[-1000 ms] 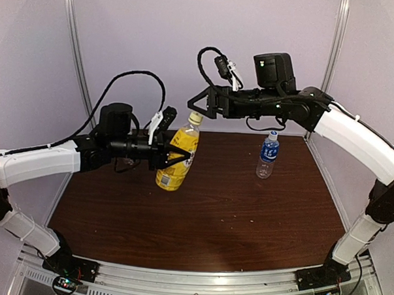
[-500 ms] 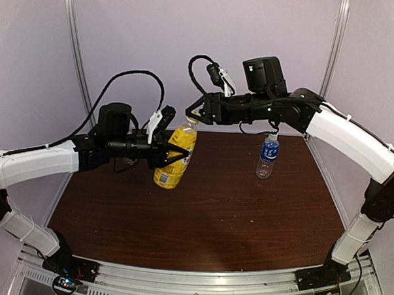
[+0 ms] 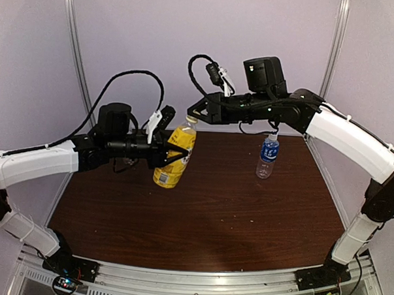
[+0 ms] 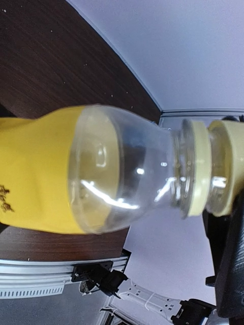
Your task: Unscrew the bottle caps
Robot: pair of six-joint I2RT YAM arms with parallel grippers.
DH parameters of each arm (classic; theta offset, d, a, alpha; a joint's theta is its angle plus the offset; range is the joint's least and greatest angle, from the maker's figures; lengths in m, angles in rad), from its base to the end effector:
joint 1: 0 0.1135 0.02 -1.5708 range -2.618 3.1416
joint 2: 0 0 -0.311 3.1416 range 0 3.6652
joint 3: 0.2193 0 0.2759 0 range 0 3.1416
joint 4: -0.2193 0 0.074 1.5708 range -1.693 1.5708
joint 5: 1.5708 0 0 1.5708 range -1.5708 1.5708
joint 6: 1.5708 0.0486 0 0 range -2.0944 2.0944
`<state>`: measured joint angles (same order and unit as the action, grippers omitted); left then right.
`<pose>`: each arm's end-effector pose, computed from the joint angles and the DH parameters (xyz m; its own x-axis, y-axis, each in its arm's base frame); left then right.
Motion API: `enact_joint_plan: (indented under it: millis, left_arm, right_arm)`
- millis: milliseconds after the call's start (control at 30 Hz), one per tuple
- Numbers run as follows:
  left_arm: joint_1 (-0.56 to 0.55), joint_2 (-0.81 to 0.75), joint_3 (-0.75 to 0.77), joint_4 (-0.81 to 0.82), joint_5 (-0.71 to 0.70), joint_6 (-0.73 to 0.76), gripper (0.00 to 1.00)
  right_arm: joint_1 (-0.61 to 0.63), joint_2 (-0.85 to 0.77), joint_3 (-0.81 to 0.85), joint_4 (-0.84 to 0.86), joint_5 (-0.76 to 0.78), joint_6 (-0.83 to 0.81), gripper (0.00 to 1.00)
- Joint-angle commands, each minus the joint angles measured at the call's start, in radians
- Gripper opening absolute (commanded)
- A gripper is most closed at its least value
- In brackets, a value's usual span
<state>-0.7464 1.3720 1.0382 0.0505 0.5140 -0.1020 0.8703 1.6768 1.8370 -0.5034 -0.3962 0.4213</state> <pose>0.2366 -0.2514 0.3543 -0.2996 0.1564 -0.9412 0.9121 0.3364 -0.2345 0.2571 0.3340 0.4850 -0.5822 -0.1052 -0.8062 -0.7687 0.3943 0.5036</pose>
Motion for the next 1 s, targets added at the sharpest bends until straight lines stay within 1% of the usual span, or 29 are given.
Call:
enact_joint_plan:
  millis: [0, 100, 200, 300, 400, 467, 600, 667, 833, 967]
  left_arm:
    - [-0.002, -0.032, 0.025, 0.039, -0.005, 0.012, 0.37]
    - [-0.003, -0.033, 0.024, 0.044, 0.014, 0.011, 0.37]
    - [-0.002, -0.034, 0.023, 0.062, 0.109, 0.011, 0.37]
    - [-0.003, -0.03, 0.023, 0.1, 0.297, -0.001, 0.37]
    - [-0.003, -0.011, 0.025, 0.164, 0.492, -0.059, 0.36]
    - [-0.003, 0.002, 0.024, 0.201, 0.571, -0.103, 0.36]
    - [-0.003, 0.009, 0.02, 0.223, 0.642, -0.117, 0.36]
    - [-0.004, 0.014, 0.019, 0.24, 0.676, -0.134, 0.36]
    - [-0.004, 0.029, 0.015, 0.281, 0.724, -0.179, 0.36]
    - [-0.004, 0.026, 0.011, 0.29, 0.728, -0.181, 0.36]
  right_arm:
    - [0.009, -0.04, -0.028, 0.056, -0.071, -0.033, 0.2]
    - [0.006, -0.048, -0.03, 0.056, -0.11, -0.095, 0.16]
    - [0.003, -0.053, -0.02, 0.03, -0.172, -0.214, 0.15]
    - [-0.004, -0.06, -0.006, -0.014, -0.29, -0.367, 0.16]
    - [-0.012, -0.064, 0.006, -0.067, -0.38, -0.519, 0.18]
    - [-0.031, -0.051, 0.032, -0.113, -0.451, -0.587, 0.18]
    - [-0.065, -0.012, 0.098, -0.211, -0.58, -0.69, 0.18]
    - [-0.072, 0.006, 0.13, -0.259, -0.613, -0.735, 0.18]
    - [-0.073, 0.04, 0.186, -0.343, -0.632, -0.81, 0.21]
    - [-0.074, 0.041, 0.188, -0.353, -0.635, -0.824, 0.23]
